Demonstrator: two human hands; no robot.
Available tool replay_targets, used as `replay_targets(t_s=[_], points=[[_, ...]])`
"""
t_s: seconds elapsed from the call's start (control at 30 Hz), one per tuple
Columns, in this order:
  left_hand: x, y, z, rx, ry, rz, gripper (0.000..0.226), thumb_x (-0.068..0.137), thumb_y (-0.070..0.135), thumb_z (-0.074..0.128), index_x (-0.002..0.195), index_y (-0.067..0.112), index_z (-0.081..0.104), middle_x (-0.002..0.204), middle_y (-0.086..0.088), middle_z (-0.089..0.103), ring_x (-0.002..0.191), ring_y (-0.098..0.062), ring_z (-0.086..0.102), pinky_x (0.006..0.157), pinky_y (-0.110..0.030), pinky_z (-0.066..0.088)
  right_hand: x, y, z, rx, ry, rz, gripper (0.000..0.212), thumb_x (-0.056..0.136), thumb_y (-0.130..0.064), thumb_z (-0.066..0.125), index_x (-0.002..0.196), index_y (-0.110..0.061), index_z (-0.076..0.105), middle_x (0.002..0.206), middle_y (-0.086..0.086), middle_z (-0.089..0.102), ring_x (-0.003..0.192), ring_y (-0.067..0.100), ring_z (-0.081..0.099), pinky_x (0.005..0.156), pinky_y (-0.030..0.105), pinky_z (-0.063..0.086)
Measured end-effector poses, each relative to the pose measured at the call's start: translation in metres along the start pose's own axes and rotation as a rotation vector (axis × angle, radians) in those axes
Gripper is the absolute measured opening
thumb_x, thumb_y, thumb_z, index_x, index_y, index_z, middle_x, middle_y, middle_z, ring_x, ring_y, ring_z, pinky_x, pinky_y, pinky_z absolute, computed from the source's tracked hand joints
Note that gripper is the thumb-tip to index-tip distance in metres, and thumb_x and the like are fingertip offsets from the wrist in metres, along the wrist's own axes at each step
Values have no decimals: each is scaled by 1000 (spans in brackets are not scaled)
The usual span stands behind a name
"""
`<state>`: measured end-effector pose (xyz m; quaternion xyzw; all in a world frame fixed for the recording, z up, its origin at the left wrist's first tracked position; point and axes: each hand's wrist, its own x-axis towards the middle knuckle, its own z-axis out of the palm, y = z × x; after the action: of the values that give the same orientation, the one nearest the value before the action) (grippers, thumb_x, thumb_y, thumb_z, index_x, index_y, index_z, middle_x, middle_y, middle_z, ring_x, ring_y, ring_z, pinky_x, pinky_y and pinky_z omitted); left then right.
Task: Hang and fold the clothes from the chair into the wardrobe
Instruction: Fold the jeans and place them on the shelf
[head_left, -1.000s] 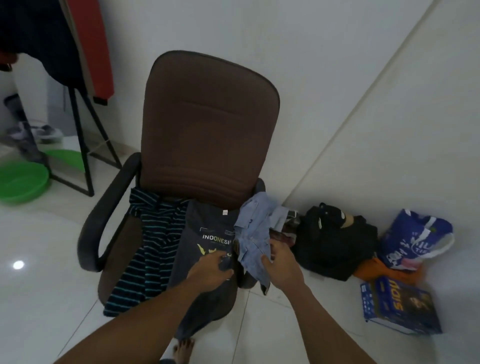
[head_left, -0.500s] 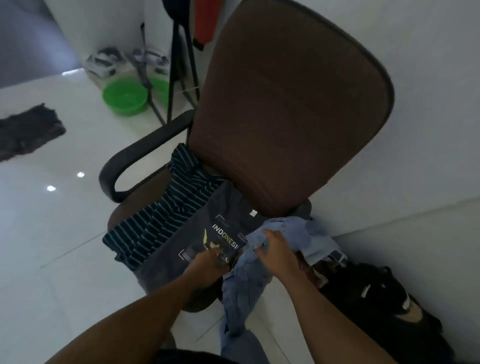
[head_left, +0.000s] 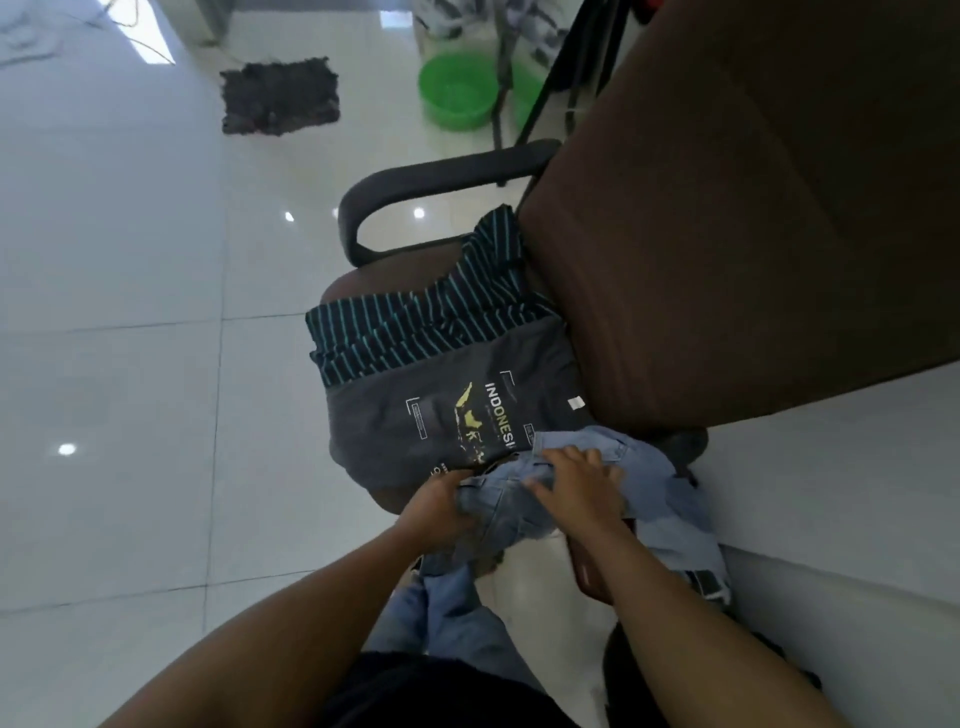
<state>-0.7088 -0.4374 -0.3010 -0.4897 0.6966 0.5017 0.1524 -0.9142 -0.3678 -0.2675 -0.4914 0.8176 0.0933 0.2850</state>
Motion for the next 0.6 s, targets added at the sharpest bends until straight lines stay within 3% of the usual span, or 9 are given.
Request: replay_targets(t_s=[0.2, 0.3, 0.37, 0.6], points=[[-13, -20, 16, -135, 6, -51, 76, 83, 41, 72, 148, 27, 38, 136, -4, 59, 120, -24, 59, 99, -31, 48, -5, -14, 7, -84, -36, -91, 49, 92, -59, 52, 136, -37, 48, 142, -8, 48, 132, 22, 36, 101, 46, 30], [-22, -26, 26, -220, 58, 29, 76, 83, 33, 76, 148, 26, 38, 133, 1, 60, 114, -11, 58, 97, -22, 47, -9, -16, 12, -62, -42, -85, 51, 93, -57, 51, 139, -35, 45, 144, -6, 46, 134, 23, 35, 104, 47, 30], [-27, -29, 30, -285, 105, 59, 79, 79, 30, 79, 147, 27, 40, 129, 3, 61, 110, -7, 59, 99, -25, 50, -13, -17, 16, -40, -23, -71, 53, 94, -57, 50, 141, -34, 43, 146, -5, 44, 135, 23, 34, 107, 48, 30], [-37, -30, 41, -333, 126, 65, 87, 81, 21, 77, 152, 34, 29, 138, 4, 55, 122, -10, 55, 96, -20, 47, -8, -16, 14, -99, -41, -97, 52, 97, -58, 41, 143, -35, 42, 146, -5, 47, 134, 24, 36, 105, 50, 27]])
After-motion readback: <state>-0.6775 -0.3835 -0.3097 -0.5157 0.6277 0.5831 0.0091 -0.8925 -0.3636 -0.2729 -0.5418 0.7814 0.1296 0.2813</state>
